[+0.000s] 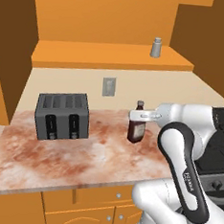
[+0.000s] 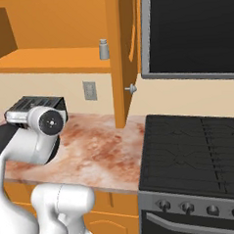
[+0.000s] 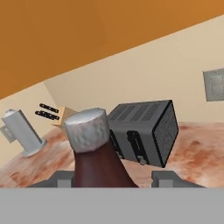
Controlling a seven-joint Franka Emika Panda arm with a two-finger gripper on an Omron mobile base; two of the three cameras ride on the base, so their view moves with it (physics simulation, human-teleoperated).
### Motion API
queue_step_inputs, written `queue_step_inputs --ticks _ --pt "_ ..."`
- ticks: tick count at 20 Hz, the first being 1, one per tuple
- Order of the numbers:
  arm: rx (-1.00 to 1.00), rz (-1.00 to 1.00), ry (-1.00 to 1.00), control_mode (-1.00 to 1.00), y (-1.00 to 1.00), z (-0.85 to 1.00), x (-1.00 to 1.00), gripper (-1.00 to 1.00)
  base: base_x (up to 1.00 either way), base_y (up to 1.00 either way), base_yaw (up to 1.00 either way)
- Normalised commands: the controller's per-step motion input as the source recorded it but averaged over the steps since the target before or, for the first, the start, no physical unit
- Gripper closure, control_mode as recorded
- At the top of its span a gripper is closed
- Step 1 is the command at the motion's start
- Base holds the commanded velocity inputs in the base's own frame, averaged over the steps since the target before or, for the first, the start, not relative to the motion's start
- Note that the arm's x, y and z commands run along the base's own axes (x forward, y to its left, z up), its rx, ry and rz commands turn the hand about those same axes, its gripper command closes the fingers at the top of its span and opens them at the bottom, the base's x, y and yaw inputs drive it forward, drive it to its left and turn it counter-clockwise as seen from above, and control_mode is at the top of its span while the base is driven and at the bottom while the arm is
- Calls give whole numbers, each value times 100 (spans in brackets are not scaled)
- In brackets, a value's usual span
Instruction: Move the ketchup and shaker from the cabinet to the dining counter.
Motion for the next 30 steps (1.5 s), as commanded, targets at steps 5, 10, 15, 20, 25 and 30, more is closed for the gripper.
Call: queue_step_inputs --ticks 5,10,15,20,25,30 --pt "0 0 0 -100 0 0 0 100 0 0 0" --pt "0 0 0 -100 0 0 -3 100 0 0 0" --pt "0 0 0 -100 1 -2 -40 100 0 0 0" --pt "1 0 -5 -100 7 -4 -65 100 0 0 0" --pt "1 0 -10 -100 8 -4 -70 100 0 0 0" --pt "7 0 -5 -100 2 -1 -45 100 0 0 0"
